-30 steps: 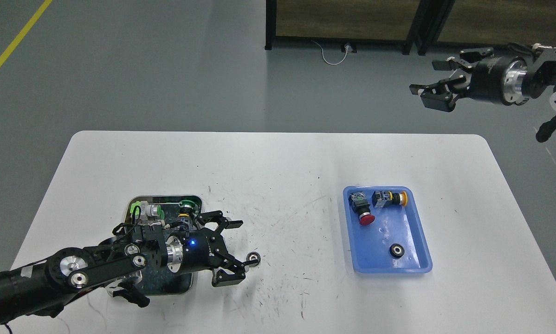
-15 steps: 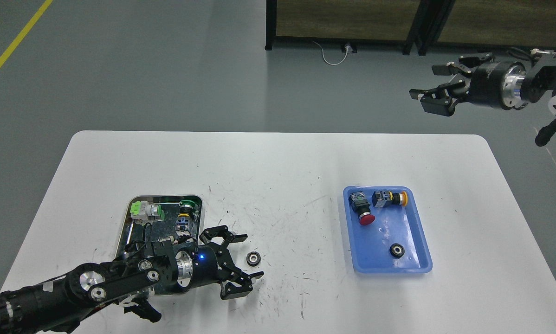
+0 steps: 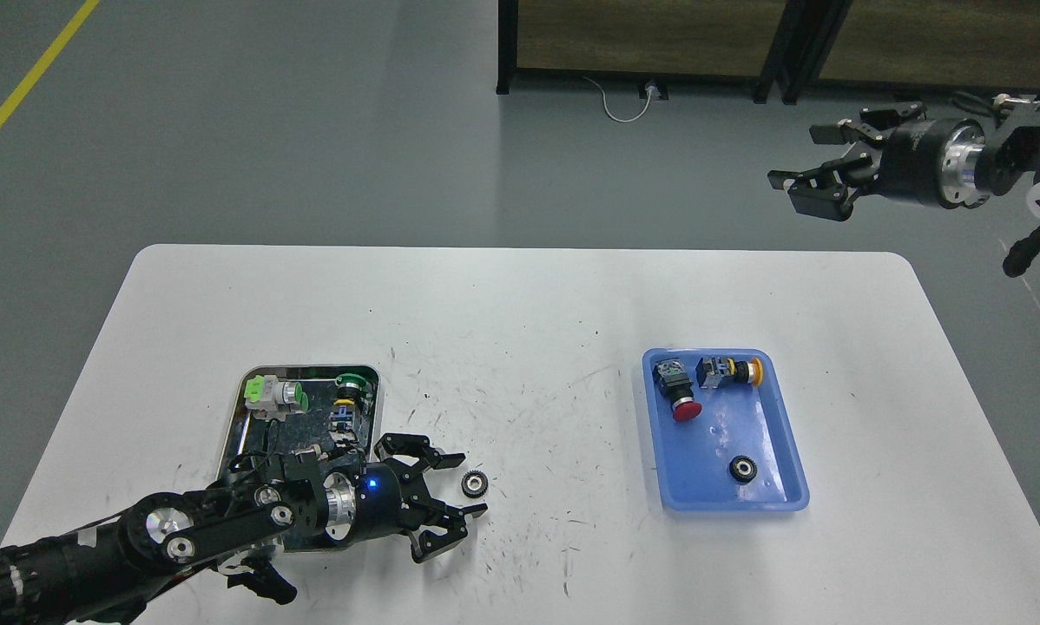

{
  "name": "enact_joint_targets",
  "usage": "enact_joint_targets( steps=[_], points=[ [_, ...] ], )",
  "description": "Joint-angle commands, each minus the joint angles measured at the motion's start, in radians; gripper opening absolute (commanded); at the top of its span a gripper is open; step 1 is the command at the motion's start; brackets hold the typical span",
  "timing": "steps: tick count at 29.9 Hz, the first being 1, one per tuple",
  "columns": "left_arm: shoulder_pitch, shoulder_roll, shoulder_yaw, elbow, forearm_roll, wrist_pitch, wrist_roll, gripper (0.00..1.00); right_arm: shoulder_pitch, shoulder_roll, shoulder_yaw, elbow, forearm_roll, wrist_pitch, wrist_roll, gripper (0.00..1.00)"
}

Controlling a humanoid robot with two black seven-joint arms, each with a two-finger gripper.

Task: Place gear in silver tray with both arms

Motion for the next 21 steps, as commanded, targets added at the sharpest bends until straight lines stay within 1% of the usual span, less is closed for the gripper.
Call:
enact_joint_targets(
  steps=[1,8,15,21],
  points=[
    [-0.002,-0.005,0.0,0.002,0.0,0.001,0.008,0.58,-0.002,0.0,0.0,0.0,0.0,0.0,0.0,0.77],
    [-0.005,-0.008,0.0,0.023,0.0,0.003,0.013,0.56,-0.002,-0.002,0.0,0.0,0.0,0.0,0.0,0.77],
    [-0.005,-0.014,0.0,0.03,0.003,0.003,0.015,0.42,-0.002,-0.017,0.0,0.003,0.001,0.0,0.002,0.77],
    [-0.008,-0.038,0.0,0.028,0.006,0.0,0.015,0.28,-0.003,-0.019,0.0,0.003,0.0,0.0,0.002,0.77]
  ],
)
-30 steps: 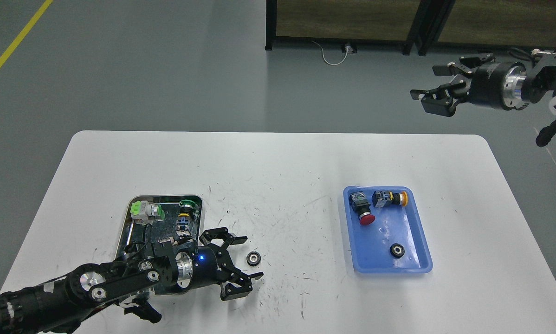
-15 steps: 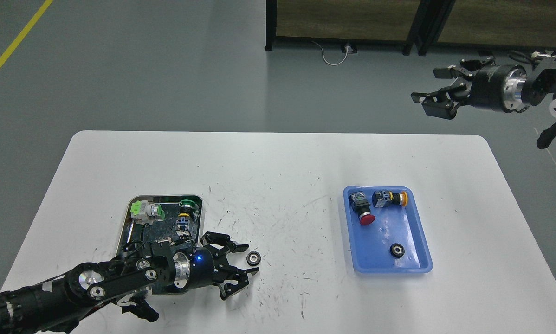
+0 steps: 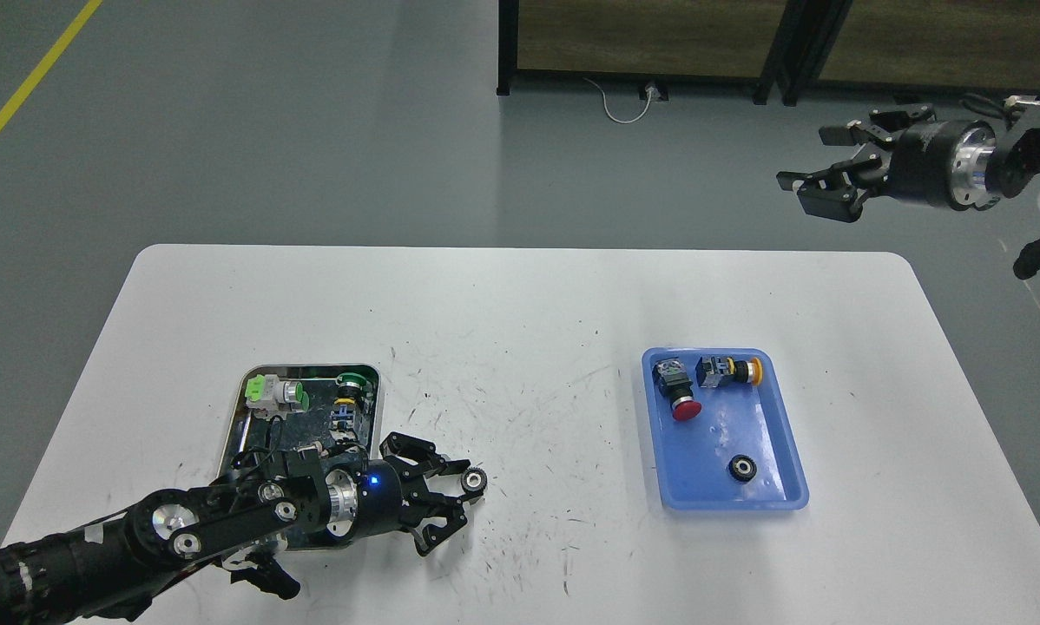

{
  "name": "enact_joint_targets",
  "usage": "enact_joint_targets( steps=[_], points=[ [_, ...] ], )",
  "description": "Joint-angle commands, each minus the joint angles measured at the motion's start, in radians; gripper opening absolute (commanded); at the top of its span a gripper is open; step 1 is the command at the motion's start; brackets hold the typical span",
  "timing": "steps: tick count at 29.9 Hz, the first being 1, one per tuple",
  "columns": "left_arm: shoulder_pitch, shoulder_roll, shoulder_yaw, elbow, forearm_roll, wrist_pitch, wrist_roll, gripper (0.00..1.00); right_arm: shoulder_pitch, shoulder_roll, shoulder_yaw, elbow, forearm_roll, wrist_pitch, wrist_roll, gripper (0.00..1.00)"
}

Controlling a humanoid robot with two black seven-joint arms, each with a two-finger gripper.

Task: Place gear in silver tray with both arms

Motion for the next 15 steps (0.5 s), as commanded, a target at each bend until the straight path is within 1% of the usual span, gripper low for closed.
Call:
enact_joint_targets(
  steps=[1,7,15],
  points=[
    [-0.002,-0.008,0.001,-0.005,0.001,-0.003,-0.002,0.27,-0.001,-0.001,0.0,-0.001,-0.001,0.0,0.0,0.77],
    [-0.014,0.013,-0.021,-0.025,-0.012,-0.005,-0.003,0.27,-0.012,-0.004,0.0,-0.004,-0.001,0.0,0.0,0.77],
    [-0.066,0.168,-0.1,-0.125,-0.085,-0.042,-0.005,0.27,-0.014,-0.001,0.002,-0.005,-0.001,0.0,0.0,0.78]
  ],
)
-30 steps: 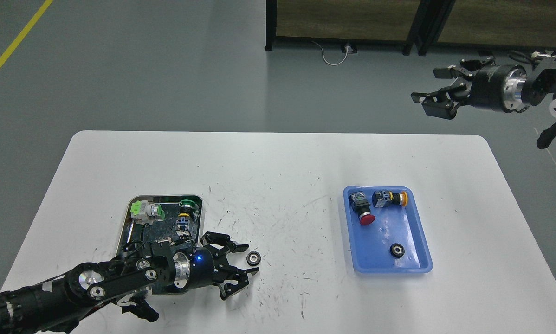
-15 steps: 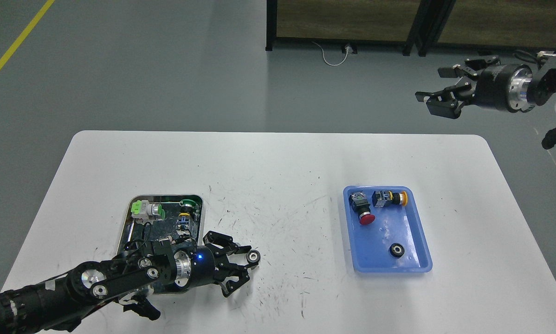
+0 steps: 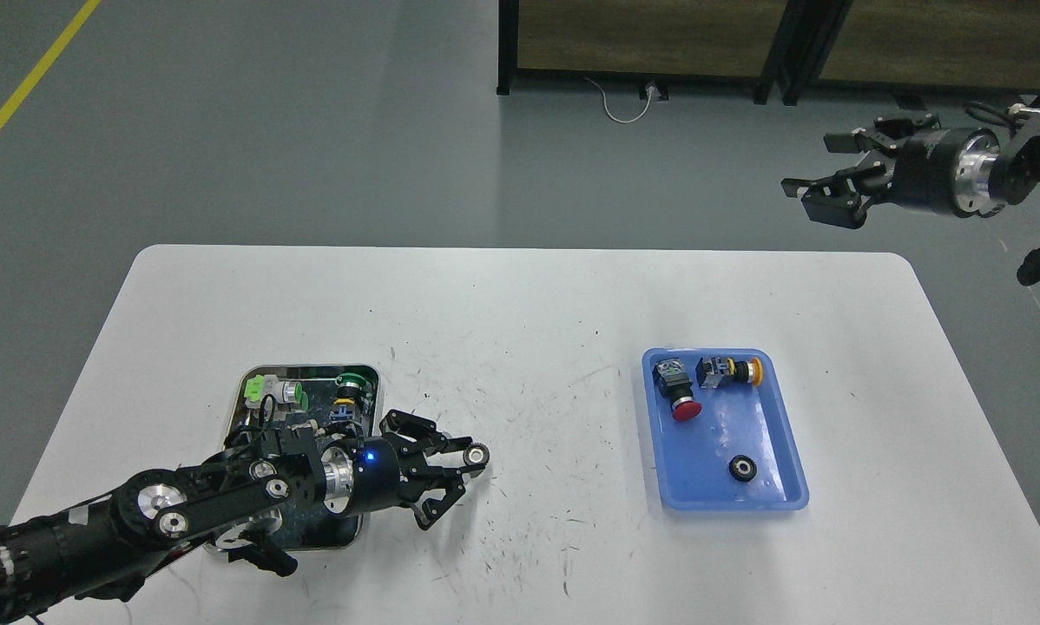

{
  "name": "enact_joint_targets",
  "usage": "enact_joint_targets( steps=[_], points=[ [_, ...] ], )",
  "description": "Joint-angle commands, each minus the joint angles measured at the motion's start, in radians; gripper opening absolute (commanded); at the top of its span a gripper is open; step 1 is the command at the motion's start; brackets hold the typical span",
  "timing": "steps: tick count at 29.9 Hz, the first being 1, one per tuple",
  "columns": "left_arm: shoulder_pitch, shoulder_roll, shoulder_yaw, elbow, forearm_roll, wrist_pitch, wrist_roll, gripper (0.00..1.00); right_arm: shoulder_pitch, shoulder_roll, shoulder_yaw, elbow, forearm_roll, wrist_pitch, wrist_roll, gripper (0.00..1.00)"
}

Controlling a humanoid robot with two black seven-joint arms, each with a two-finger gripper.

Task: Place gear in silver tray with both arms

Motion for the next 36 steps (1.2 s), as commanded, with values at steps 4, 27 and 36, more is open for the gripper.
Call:
enact_joint_targets(
  steps=[4,27,36],
  points=[
    [-0.018,0.16,-0.052,-0.104,-0.028,-0.019,0.002,0.27,0.001,0.005,0.002,-0.001,0.0,0.0,0.0,0.78],
    [0.281,0.501,-0.047,-0.296,-0.007,0.061,-0.018,0.3,0.009,0.11,0.018,-0.046,-0.005,0.0,0.0,0.78],
    [0.289,0.49,-0.048,-0.262,-0.01,0.07,-0.02,0.41,0.008,0.123,0.015,-0.048,-0.006,0.0,-0.002,0.78]
  ],
)
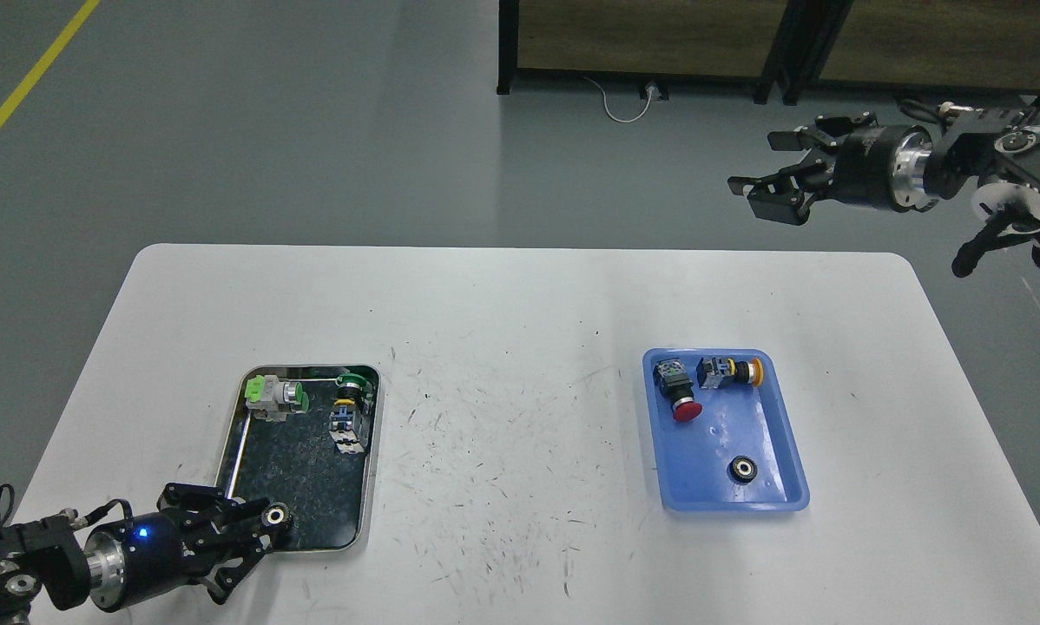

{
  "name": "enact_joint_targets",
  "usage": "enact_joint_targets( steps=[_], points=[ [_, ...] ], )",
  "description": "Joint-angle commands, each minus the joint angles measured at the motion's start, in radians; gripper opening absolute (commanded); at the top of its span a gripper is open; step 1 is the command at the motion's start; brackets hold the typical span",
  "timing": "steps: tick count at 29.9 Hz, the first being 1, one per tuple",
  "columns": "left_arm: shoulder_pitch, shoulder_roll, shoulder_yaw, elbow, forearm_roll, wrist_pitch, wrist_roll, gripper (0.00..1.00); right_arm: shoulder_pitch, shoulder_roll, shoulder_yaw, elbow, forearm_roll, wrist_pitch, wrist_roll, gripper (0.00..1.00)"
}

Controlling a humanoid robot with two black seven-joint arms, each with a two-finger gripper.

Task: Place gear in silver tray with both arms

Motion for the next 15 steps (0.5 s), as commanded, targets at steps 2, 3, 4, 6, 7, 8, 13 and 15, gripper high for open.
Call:
enact_joint_targets(
  steps=[2,3,4,6,7,8,13,15],
  points=[
    [0.002,-0.001,-0.007,0.01,-0.009,0.0,0.0,0.51,-0.003,0.001,-0.002,0.001,0.0,0.0,0.0,0.78],
    [0.002,-0.001,-0.008,0.011,-0.01,0.002,0.0,0.56,-0.003,-0.001,-0.002,0.003,0.0,0.0,0.0,0.78],
    [0.002,-0.002,-0.01,0.011,-0.012,0.005,0.0,0.63,-0.006,-0.001,-0.002,0.004,0.0,0.0,0.0,0.78],
    [0.001,-0.004,-0.013,0.011,-0.017,0.02,0.0,0.72,-0.008,-0.002,-0.003,0.013,0.0,0.0,0.0,0.78],
    [-0.001,-0.004,-0.015,0.011,-0.02,0.028,0.0,0.77,-0.008,-0.004,-0.005,0.018,0.0,0.0,0.0,0.78],
    [-0.002,-0.004,-0.018,0.011,-0.026,0.034,0.0,0.81,-0.008,-0.005,-0.009,0.029,0.001,0.0,0.0,0.78],
    [-0.009,0.025,-0.135,0.011,-0.095,0.034,-0.006,0.97,-0.021,-0.048,-0.046,0.169,0.001,0.0,-0.004,0.78],
    [-0.012,0.054,-0.207,0.011,-0.109,0.027,-0.003,0.97,-0.029,-0.077,-0.081,0.235,0.001,0.0,-0.004,0.78]
  ],
)
